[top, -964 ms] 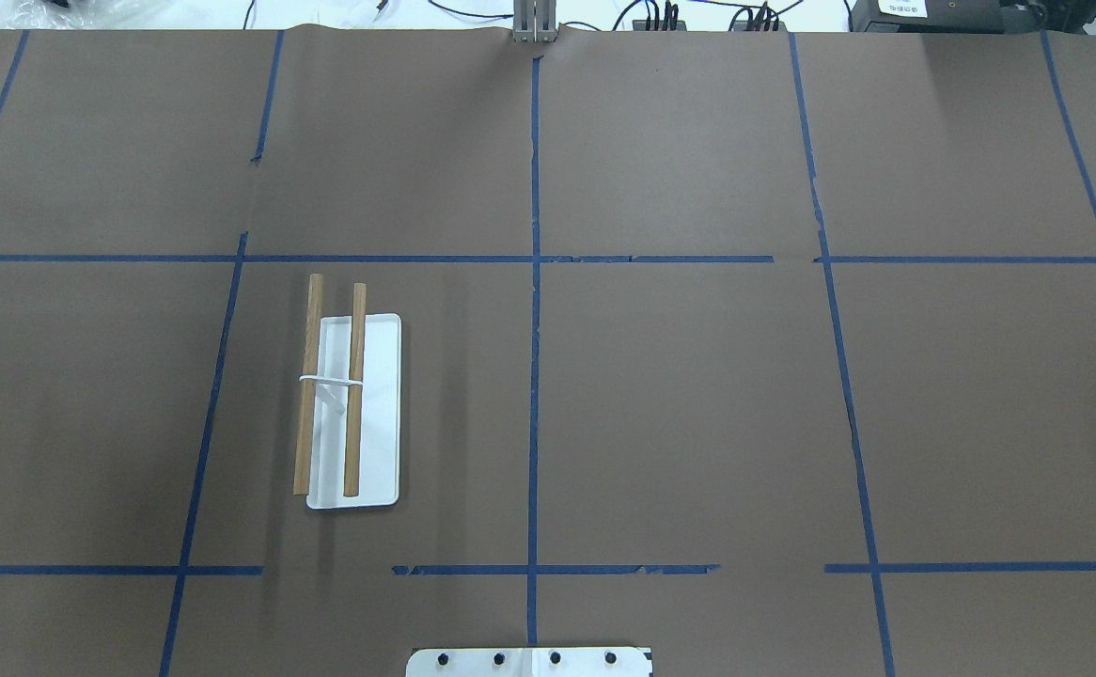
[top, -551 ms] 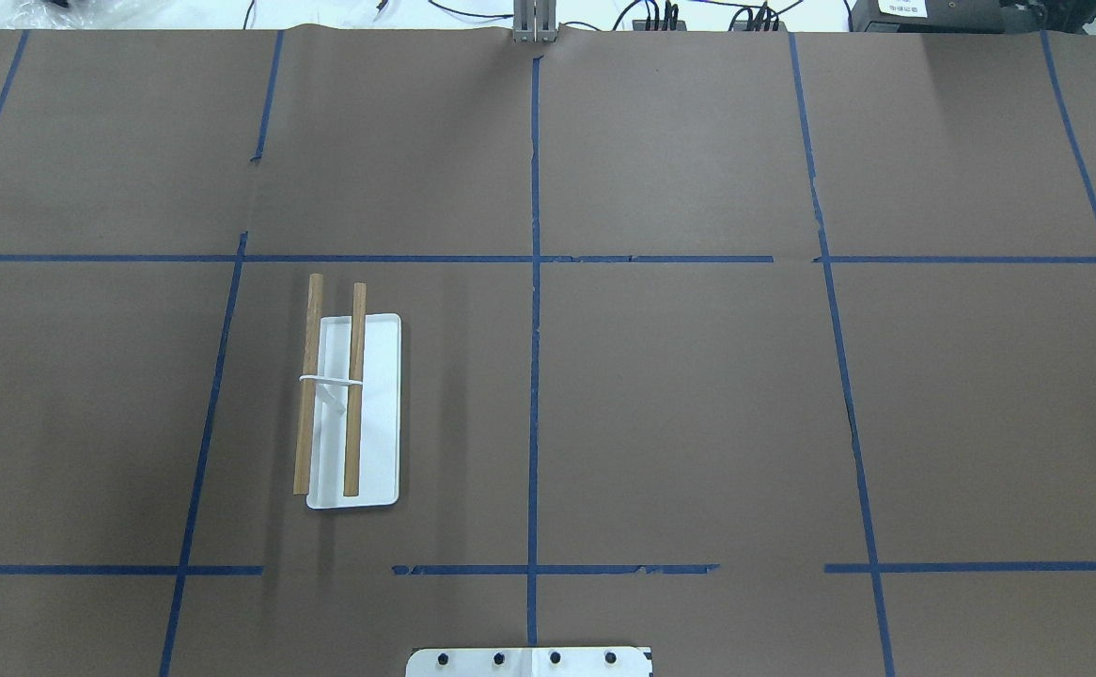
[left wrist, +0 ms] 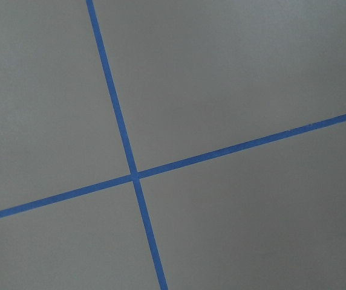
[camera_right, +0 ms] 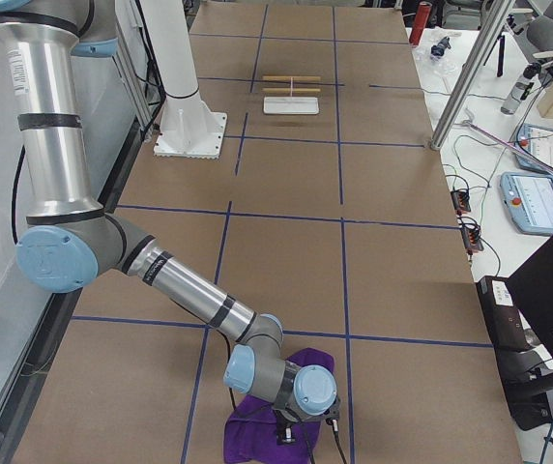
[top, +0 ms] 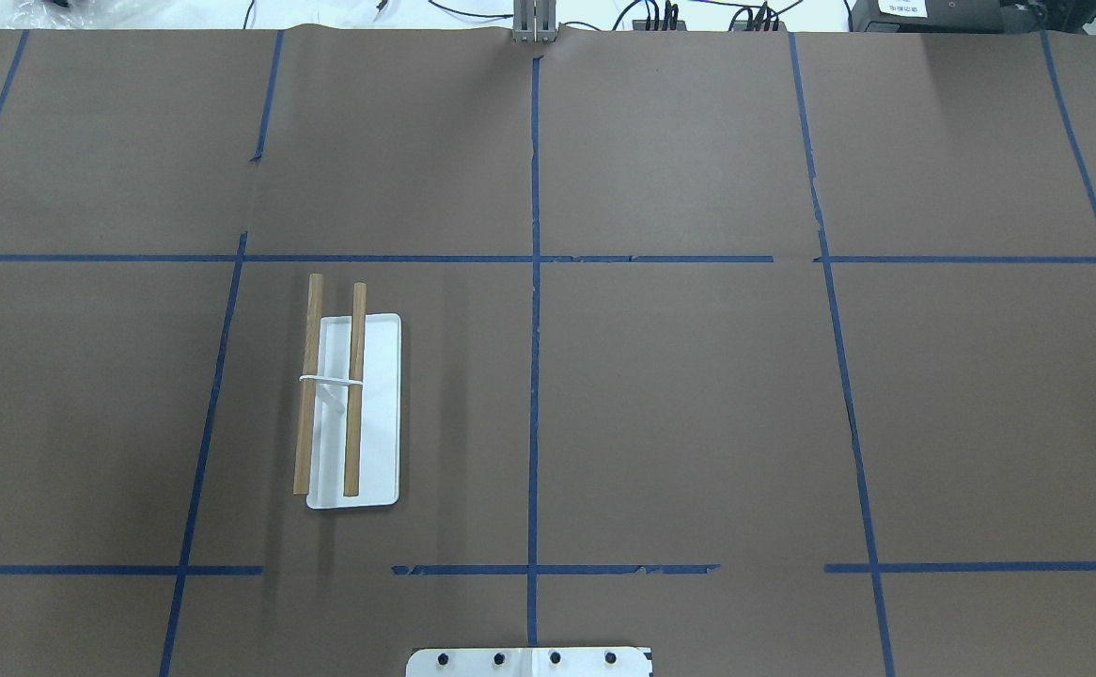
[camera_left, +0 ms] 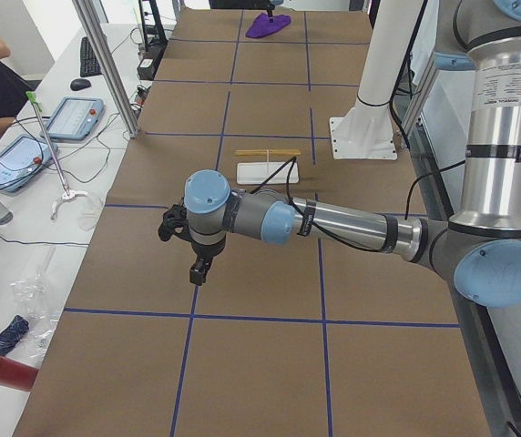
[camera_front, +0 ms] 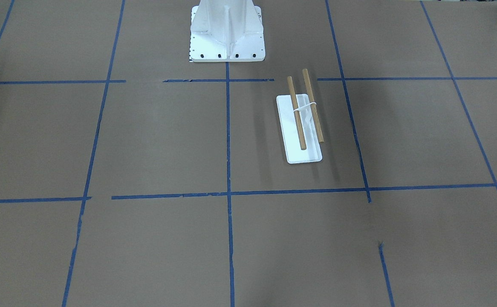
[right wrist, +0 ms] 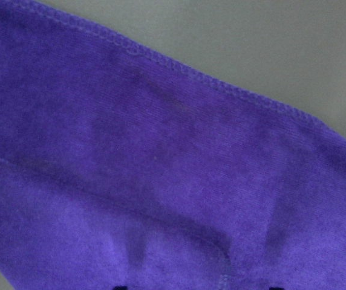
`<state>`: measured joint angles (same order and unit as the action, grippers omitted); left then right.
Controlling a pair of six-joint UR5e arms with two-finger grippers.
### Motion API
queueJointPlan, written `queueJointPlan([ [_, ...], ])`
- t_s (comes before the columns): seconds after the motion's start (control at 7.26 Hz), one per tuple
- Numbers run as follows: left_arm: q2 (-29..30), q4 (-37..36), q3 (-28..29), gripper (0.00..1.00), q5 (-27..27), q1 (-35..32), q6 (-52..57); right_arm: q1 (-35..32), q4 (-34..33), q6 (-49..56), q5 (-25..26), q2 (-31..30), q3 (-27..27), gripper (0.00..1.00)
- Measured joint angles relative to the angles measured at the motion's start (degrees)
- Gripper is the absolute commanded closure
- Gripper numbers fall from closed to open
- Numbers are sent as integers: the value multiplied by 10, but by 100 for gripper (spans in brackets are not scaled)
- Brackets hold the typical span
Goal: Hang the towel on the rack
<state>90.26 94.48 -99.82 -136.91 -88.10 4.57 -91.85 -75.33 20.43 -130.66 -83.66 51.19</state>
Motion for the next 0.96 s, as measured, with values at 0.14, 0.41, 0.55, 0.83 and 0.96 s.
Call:
queueJointPlan([
  [0.14,0,1,0,0,0,0,0,0,0,-1,4,3,-5,28],
  [0.41,0,1,-3,0,0,0,1,1,0,-3,6,6,-17,28],
  [0.55,-1,1,-4,0,0,0,1,2,0,-3,6,7,-21,33],
  [0.83,-2,1,-8,0,0,-1,2,3,0,-5,7,11,-28,40],
  [0.96,-2,1,-9,0,0,-1,3,4,0,-5,7,12,-30,43],
])
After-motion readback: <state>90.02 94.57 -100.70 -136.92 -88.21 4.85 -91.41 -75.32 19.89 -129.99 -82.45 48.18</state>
